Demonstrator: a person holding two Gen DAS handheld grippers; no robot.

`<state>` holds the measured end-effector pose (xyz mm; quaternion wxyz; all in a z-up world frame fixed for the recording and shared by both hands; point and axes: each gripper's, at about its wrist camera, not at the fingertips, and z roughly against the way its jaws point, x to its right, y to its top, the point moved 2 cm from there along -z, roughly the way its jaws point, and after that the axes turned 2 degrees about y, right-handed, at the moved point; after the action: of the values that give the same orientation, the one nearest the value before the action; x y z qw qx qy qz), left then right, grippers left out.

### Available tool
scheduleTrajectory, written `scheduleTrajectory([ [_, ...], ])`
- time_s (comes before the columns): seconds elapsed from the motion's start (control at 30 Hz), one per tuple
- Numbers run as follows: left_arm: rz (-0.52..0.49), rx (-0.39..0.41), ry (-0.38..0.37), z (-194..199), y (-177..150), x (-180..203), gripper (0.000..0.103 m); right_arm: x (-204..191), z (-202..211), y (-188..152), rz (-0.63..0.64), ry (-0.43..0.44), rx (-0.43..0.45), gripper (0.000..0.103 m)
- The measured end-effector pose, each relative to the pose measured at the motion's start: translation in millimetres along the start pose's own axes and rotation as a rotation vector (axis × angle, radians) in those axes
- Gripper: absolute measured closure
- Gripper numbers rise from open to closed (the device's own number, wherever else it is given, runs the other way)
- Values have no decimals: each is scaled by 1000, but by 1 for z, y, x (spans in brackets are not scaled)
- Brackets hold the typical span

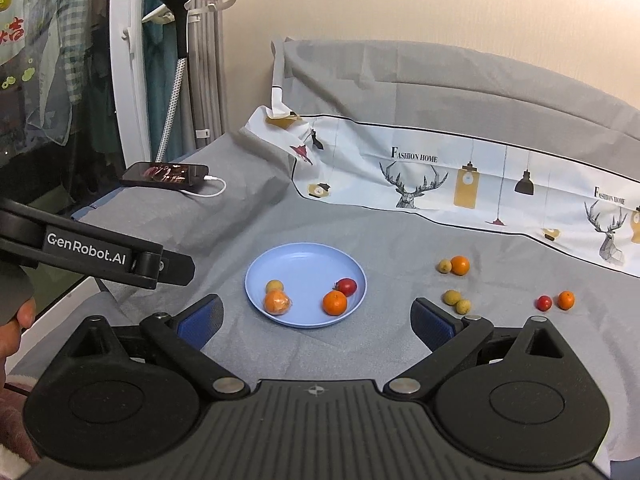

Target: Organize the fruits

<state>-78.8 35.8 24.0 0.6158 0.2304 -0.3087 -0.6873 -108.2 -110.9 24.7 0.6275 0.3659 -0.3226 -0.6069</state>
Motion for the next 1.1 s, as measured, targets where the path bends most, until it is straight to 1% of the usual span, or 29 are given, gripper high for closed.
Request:
scheduleTrajectory([
  [0.47,11,-25,-1,-7,-2,-5,0,-1,-9,-2,-2,22,-24,3],
  [0.67,0,-11,-1,-7,-1,-5,0,0,-12,-1,7,14,-32,3],
  [1.1,5,-27,-8,-14,0,-11,0,-5,-19,-3,32,20,-57,3],
])
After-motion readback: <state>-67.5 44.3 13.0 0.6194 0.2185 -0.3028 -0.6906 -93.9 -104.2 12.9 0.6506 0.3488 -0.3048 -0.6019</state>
